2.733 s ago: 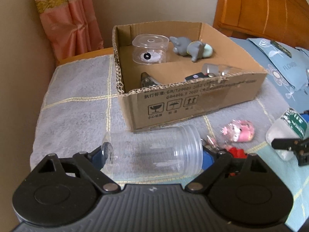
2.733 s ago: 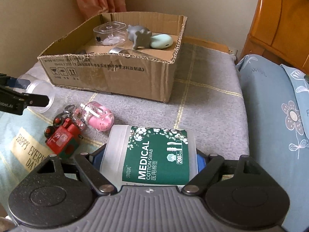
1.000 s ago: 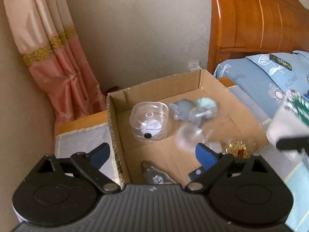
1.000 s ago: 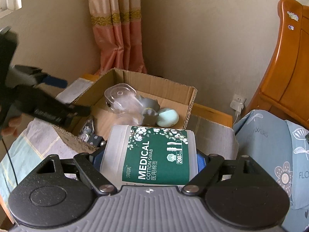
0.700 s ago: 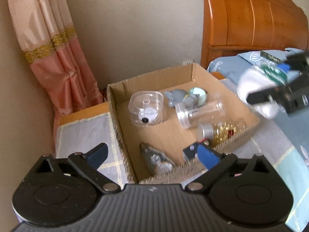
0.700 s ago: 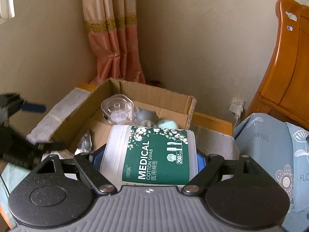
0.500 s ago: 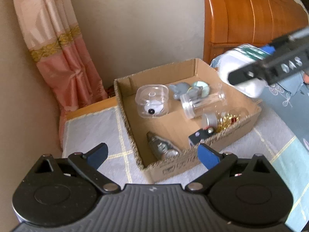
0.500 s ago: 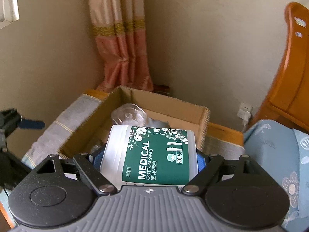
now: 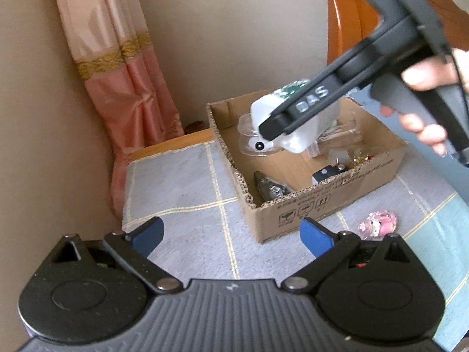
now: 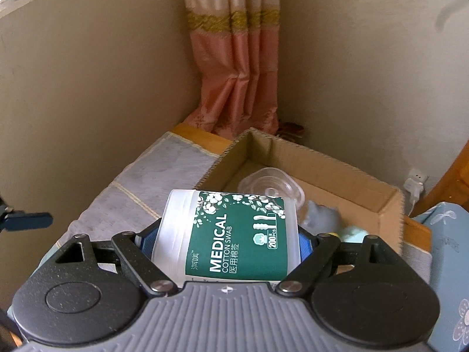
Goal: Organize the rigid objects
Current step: 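Carry the clear jar and MEDICAL tub into the box and open both tools, then move the left tool to the red SL train while the right tool approaches the pink keychain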
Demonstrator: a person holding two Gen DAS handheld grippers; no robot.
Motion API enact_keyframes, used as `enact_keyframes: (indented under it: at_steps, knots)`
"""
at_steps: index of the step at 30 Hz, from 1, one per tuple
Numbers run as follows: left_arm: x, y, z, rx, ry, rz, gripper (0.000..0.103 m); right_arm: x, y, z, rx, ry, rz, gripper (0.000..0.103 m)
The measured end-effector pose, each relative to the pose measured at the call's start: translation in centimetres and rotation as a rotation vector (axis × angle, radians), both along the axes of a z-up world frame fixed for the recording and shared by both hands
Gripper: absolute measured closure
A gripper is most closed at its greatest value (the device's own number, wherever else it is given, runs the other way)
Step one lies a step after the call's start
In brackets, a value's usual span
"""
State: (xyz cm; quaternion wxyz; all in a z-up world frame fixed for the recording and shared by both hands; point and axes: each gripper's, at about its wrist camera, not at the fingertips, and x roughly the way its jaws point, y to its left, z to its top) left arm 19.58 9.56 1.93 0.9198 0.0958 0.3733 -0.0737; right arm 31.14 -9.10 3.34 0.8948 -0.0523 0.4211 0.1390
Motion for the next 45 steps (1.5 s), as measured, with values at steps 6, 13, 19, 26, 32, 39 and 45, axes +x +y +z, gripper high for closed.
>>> enact_keyframes:
  at_steps: [6,13,19,26,32,39,45]
  knots:
    - [-0.9,0.4,0.1,-0.009,-0.028,0.035,0.004,0.6,0.5,-0.5,0.019,-0.011,-0.011,0.009]
    - [-1.5,-0.1,-0.2,-0.012,-0.029,0.035,0.004,-2.6,-0.9,1.1,0.039,-0.060,-0.043,0.000]
    - [-2.3,-0.7,-0.6,-0.044,-0.035,0.046,0.004,-6.6,-1.5,1.7,0.003,-0.091,-0.029,0.000]
    - [-3.7,-1.2,-1.6,-0.084,-0.011,0.095,0.004,-10.8,-2.5,-0.5,-0.029,-0.055,-0.064,0.000]
    - [-4.9,-1.5,-3.0,-0.102,-0.013,0.171,0.003,-12.8,-4.6,-4.4,-0.007,0.009,-0.203,0.000]
    - [-5.0,-1.9,-5.6,-0.140,0.055,0.192,0.003,-11.5,-6.3,-9.0,0.044,0.105,-0.389,0.000]
    - [-5.7,-1.9,-6.5,-0.166,0.061,0.175,0.003,-10.9,-6.1,-10.9,0.023,0.135,-0.444,0.000]
